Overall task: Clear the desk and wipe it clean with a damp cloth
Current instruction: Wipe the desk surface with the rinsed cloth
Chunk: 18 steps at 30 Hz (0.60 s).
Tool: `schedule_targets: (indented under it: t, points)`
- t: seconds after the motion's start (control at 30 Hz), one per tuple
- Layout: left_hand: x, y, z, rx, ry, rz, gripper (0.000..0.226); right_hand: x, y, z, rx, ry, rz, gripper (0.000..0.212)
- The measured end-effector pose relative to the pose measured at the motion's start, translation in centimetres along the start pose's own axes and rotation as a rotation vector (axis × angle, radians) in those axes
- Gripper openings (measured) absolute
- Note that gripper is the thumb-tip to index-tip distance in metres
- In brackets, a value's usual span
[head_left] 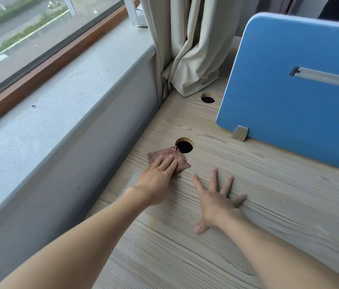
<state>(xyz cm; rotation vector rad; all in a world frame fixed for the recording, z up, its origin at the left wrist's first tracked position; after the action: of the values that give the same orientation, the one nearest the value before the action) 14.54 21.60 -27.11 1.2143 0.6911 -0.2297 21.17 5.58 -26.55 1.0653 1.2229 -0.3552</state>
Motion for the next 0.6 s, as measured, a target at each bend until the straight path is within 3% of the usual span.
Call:
schedule_targets:
  t: [0.13,0.33,0.6]
  points:
    - [0.7,0.7,-0.2,-0.050,0.099,0.046,0.084,-0.3,-0.1,0.1,-0.028,0.005,0.038,0.146]
    - [-2.8,-2.2,1.8,0.032,0.032,0.029,0.084,-1.0,-0.7,-0.3,-0.075,0.036,0.137,0.136]
    - [-2.6,-2.0,1.4,-0.033,0.123,0.046,0.084,-1.1,-0.9,-0.6,-0.080,0.030,0.157,0.132]
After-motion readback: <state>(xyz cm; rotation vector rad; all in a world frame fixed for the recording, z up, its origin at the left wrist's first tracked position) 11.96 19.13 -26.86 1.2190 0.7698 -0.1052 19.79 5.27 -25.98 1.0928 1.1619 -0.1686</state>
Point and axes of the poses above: each hand's wrist, its own x-axis towards the middle knuckle, its own y-axis out of the back of the hand, z = x × y, the point moved 3 cm from there along x, towards the middle knuckle, and after that the axes turned 13 degrees about -z, right-handed, at the moved point
